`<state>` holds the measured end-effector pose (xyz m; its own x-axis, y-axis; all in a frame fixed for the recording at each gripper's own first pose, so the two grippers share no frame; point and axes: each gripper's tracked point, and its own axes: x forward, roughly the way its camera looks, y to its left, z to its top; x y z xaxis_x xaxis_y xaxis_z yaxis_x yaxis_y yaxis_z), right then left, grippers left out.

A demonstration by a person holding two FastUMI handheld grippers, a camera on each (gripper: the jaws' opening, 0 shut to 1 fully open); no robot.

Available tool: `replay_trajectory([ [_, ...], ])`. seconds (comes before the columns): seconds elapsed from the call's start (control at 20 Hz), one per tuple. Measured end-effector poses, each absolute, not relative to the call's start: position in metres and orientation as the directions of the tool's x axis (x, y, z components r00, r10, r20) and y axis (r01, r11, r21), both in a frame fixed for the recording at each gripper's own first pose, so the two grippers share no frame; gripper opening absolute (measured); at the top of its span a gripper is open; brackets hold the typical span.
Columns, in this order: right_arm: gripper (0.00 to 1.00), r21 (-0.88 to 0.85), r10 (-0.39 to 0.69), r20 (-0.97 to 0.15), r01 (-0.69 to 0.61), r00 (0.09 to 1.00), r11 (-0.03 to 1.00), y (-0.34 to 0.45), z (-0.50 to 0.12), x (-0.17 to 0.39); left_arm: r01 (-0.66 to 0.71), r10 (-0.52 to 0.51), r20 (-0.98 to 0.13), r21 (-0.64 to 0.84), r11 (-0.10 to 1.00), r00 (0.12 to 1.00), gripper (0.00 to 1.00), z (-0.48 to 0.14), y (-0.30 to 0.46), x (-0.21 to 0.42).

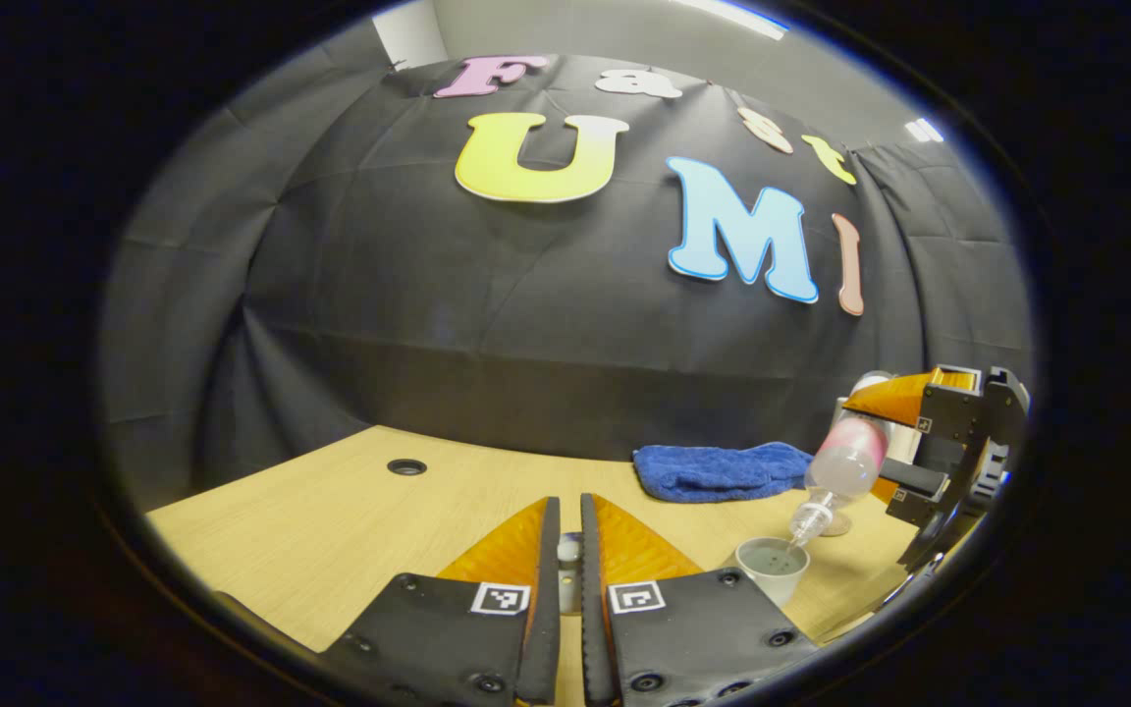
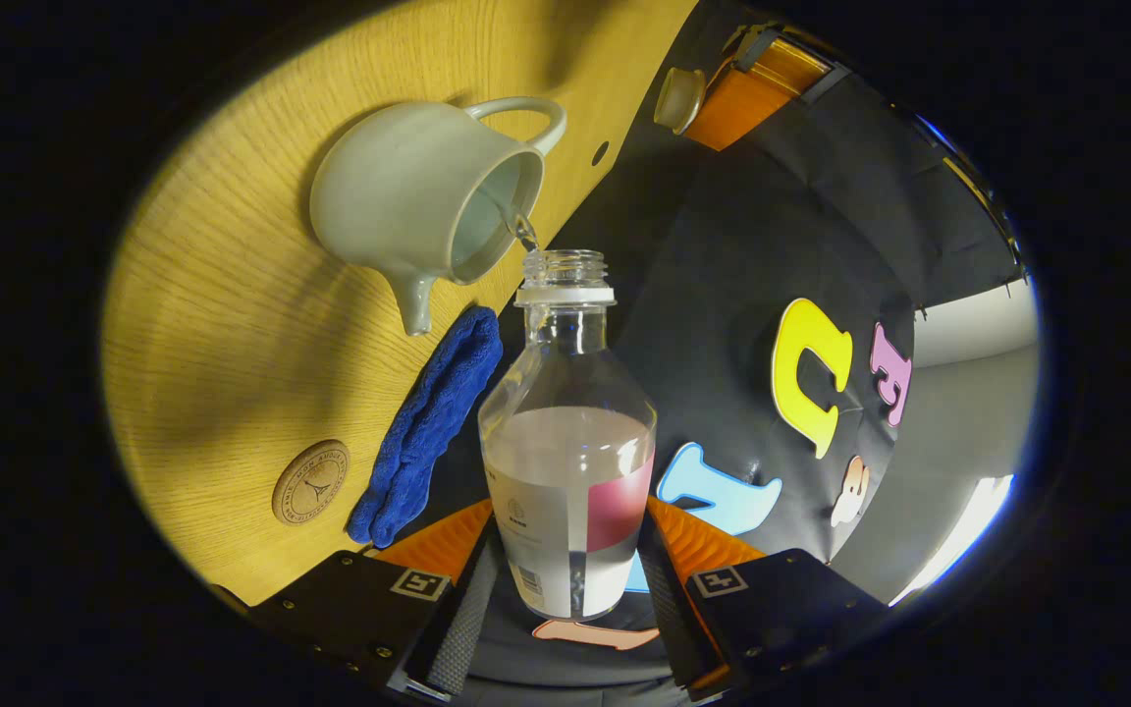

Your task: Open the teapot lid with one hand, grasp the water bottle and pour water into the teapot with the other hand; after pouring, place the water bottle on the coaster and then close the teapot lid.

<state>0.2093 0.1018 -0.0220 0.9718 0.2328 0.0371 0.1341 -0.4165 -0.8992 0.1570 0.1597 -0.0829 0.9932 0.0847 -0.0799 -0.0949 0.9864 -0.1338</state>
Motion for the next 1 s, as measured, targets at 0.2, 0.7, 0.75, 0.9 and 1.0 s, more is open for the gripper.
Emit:
replay_trajectory([
  [0.2,0.72,-0.877,0.252,0.02,0.138,0.967,-0.46,0.107,-0.016,0.214,-0.1,0.089,-0.086,-0.135,0.986,0.992,0.18,-0.085,0.162,0.159],
  [0.7,0.74,-0.833,0.272,0.022,0.168,0.962,-0.527,0.115,-0.012,0.211,-0.104,0.091,-0.089,-0.157,0.982,0.992,0.18,-0.085,0.165,0.159],
  [0.75,0.74,-0.829,0.275,0.026,0.175,0.961,-0.532,0.116,-0.011,0.21,-0.105,0.092,-0.09,-0.157,0.982,0.992,0.18,-0.086,0.165,0.159],
  [0.9,0.74,-0.81,0.292,0.047,0.207,0.955,-0.548,0.118,-0.008,0.208,-0.103,0.089,-0.093,-0.157,0.982,0.992,0.17,-0.087,0.164,0.158],
  [1.0,0.75,-0.812,0.293,0.045,0.206,0.955,-0.546,0.117,-0.009,0.207,-0.103,0.089,-0.094,-0.157,0.982,0.992,0.18,-0.087,0.165,0.159],
])
